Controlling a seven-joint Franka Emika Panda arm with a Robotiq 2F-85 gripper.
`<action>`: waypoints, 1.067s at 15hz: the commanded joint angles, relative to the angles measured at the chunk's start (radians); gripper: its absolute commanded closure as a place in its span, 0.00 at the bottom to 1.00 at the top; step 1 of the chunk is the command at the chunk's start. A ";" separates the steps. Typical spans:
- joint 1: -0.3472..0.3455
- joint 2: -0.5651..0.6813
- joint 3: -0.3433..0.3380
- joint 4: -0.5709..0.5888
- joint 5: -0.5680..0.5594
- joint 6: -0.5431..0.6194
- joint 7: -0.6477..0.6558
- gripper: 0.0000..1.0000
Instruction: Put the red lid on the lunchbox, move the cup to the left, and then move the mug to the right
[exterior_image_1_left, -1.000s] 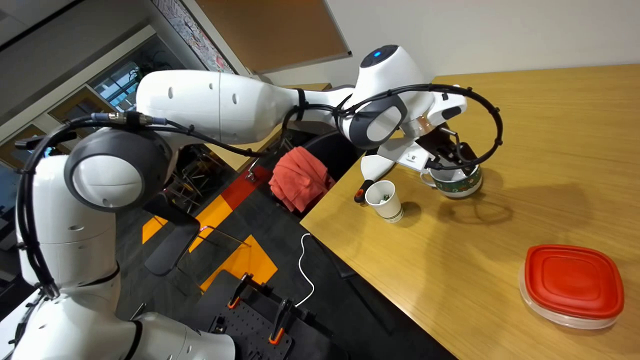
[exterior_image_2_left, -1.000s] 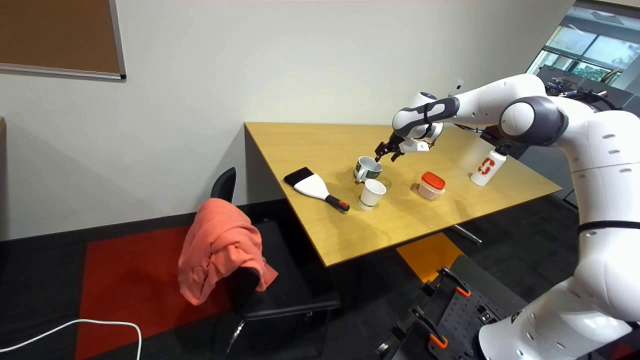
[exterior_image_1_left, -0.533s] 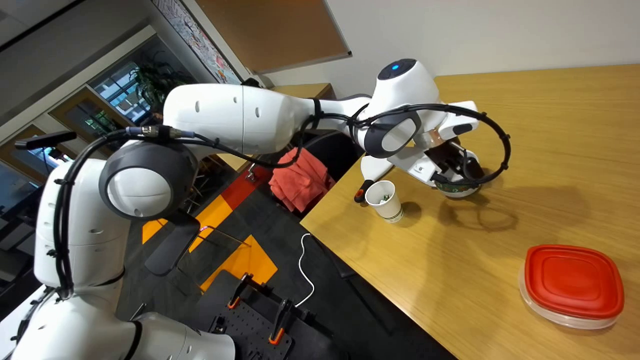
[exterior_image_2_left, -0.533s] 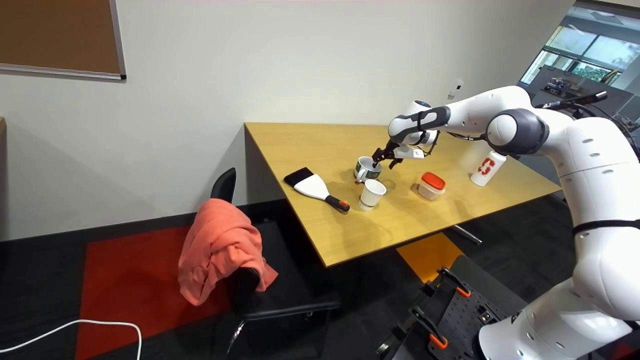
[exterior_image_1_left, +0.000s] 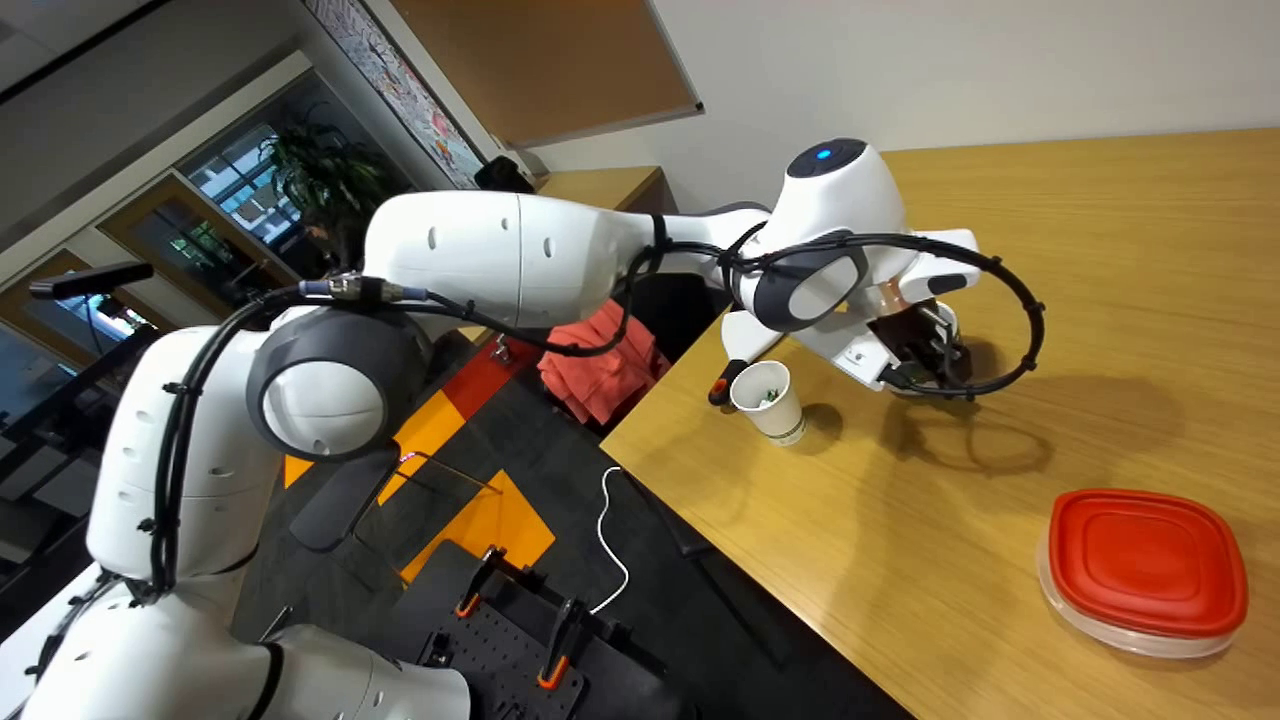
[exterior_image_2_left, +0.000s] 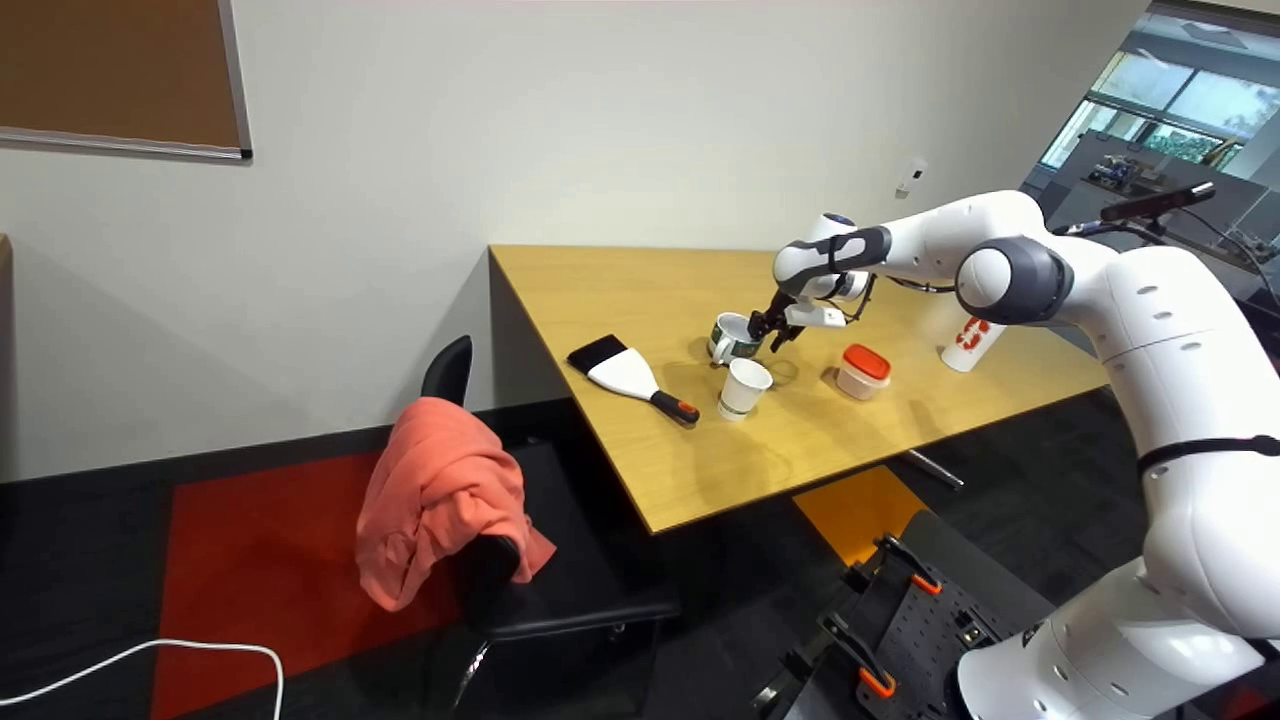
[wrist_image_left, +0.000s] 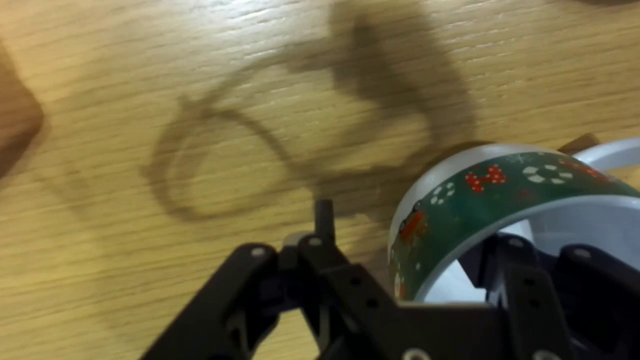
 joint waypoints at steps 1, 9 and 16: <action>-0.001 0.039 -0.003 0.080 0.010 -0.060 0.028 0.71; 0.011 0.036 -0.019 0.106 -0.010 -0.096 0.046 0.95; -0.067 0.034 -0.058 0.160 0.020 -0.141 0.092 0.94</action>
